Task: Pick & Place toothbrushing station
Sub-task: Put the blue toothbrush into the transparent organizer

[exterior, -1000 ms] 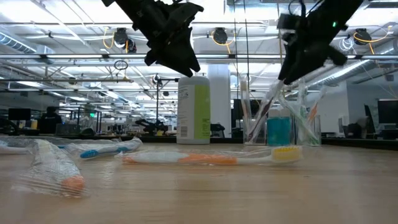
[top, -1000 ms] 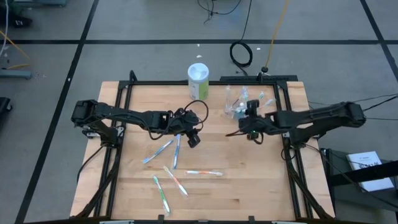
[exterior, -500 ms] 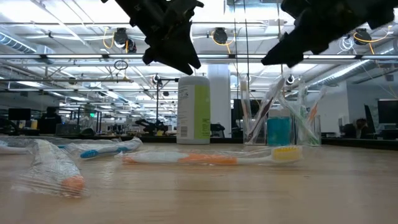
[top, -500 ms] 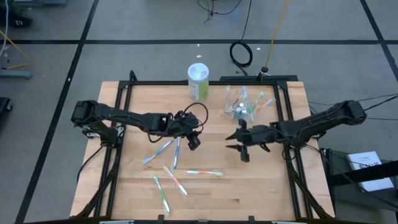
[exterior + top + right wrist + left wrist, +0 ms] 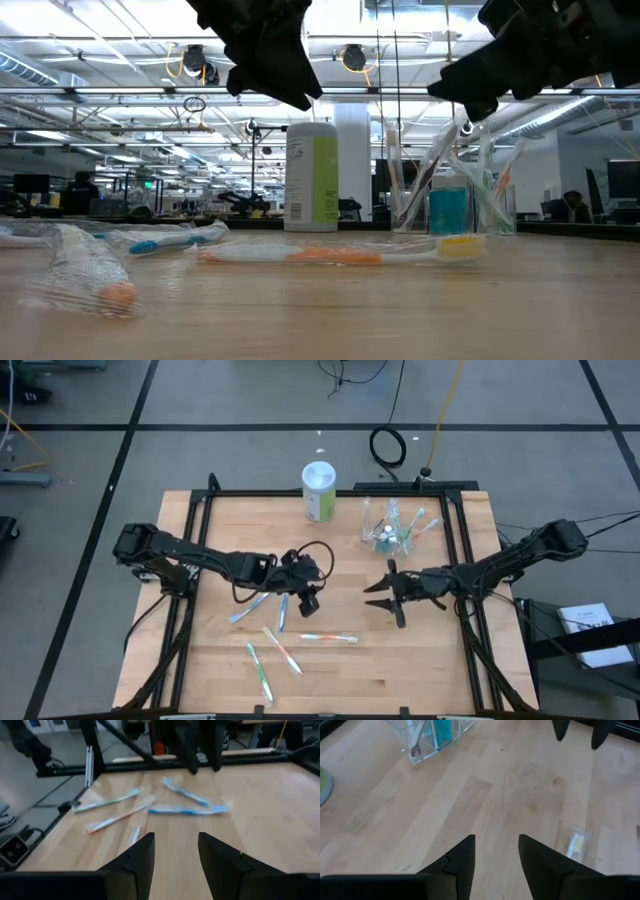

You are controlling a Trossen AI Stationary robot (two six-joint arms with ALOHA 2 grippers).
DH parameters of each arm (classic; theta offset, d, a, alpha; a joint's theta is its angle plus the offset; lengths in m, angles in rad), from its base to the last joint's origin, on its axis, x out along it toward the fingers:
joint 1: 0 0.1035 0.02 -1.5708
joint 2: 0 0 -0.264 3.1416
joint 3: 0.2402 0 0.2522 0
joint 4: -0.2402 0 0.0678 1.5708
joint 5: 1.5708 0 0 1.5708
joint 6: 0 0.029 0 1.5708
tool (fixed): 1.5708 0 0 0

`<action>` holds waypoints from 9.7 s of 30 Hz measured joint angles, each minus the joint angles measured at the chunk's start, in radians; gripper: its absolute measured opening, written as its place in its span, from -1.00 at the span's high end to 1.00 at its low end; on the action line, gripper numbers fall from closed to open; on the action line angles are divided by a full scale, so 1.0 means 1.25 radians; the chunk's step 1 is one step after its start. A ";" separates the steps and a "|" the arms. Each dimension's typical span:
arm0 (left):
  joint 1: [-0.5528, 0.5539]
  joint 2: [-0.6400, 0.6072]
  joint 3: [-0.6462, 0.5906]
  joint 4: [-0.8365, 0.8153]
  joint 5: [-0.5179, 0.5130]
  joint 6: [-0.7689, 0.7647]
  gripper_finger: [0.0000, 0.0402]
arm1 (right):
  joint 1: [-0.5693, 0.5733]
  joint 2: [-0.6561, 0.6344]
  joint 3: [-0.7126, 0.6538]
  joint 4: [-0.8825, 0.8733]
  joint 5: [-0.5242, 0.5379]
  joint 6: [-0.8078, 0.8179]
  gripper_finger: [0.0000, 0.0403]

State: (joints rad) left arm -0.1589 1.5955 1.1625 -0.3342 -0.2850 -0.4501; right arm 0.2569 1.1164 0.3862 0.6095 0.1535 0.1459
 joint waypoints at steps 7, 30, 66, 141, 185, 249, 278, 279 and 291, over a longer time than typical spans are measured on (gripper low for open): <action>0.000 0.000 0.000 0.031 0.002 -0.018 0.22 | 0.000 -0.001 0.000 0.018 0.001 0.007 0.30; -0.064 0.000 0.000 0.122 0.105 0.065 0.22 | 0.000 -0.001 0.000 0.013 0.001 0.012 0.30; 0.045 0.151 0.000 -0.417 0.095 -0.604 0.22 | -0.001 0.000 -0.012 -0.024 0.002 -0.022 0.30; 0.212 0.280 0.131 0.890 -0.027 0.412 0.87 | -0.007 -0.331 -0.029 -0.826 -0.037 0.253 0.30; 0.254 0.382 0.130 0.624 -0.014 0.311 0.17 | -0.007 -0.334 -0.029 -0.814 -0.037 0.250 0.30; -0.297 0.228 0.070 -0.430 0.234 0.078 -0.09 | -0.007 -0.333 -0.029 -0.597 -0.037 0.311 0.30; -0.182 0.012 -0.136 -0.615 0.122 0.049 -0.09 | -0.007 -0.332 -0.029 -0.599 -0.037 0.272 0.30; -0.175 0.012 -0.139 -0.610 0.158 -0.008 -0.09 | -0.007 -0.332 -0.029 -0.599 -0.037 0.272 0.30; -0.114 0.013 -0.269 -0.544 0.241 -0.312 -0.09 | -0.007 -0.332 -0.029 -0.598 -0.037 0.268 0.30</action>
State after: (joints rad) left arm -0.3015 1.6112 0.8263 -1.0144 0.0166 -0.8398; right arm 0.2481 0.7010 0.3500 -0.1387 0.1074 0.4805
